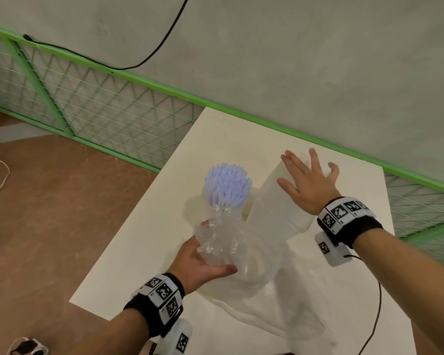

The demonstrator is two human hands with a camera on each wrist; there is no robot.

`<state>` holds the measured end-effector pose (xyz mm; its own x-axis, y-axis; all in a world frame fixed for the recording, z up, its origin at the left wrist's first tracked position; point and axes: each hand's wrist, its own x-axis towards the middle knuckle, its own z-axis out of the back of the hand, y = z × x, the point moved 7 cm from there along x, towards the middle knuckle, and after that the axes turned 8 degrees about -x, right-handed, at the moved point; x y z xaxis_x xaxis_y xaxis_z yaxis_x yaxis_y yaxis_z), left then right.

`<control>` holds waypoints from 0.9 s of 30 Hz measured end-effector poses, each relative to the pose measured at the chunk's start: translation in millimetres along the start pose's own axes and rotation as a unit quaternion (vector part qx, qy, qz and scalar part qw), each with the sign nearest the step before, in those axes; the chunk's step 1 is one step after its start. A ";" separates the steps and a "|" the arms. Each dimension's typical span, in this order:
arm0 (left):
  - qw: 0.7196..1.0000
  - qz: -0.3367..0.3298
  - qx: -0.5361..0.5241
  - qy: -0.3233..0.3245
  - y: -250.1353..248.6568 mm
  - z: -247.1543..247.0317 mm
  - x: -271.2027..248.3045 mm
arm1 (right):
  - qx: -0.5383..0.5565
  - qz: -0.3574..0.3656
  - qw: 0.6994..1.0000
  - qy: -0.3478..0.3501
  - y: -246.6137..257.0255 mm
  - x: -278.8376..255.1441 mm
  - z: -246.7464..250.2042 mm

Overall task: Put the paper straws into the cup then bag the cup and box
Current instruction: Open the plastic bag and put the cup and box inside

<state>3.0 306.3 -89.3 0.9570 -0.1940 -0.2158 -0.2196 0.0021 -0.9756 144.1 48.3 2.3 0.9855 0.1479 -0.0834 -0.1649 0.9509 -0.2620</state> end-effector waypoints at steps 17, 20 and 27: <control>0.998 0.000 -0.055 0.006 0.1 -7.9 -1.3 | 0.447 0.044 0.888 -0.093 126.0 -144.5 16.7; 0.998 -0.006 -0.062 0.023 -8.2 -11.8 -4.5 | 0.458 0.002 0.879 -0.135 127.6 -147.6 11.8; 0.997 -0.008 -0.069 0.043 -12.5 -12.7 -7.8 | 0.461 -0.029 0.864 -0.199 131.2 -150.7 12.8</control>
<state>-4.1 295.3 -74.9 0.9421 -0.2765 -0.1898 -0.2339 -0.1362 -0.9627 -25.5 154.3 -7.2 0.9568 0.0008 0.2908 -0.1943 0.7458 0.6373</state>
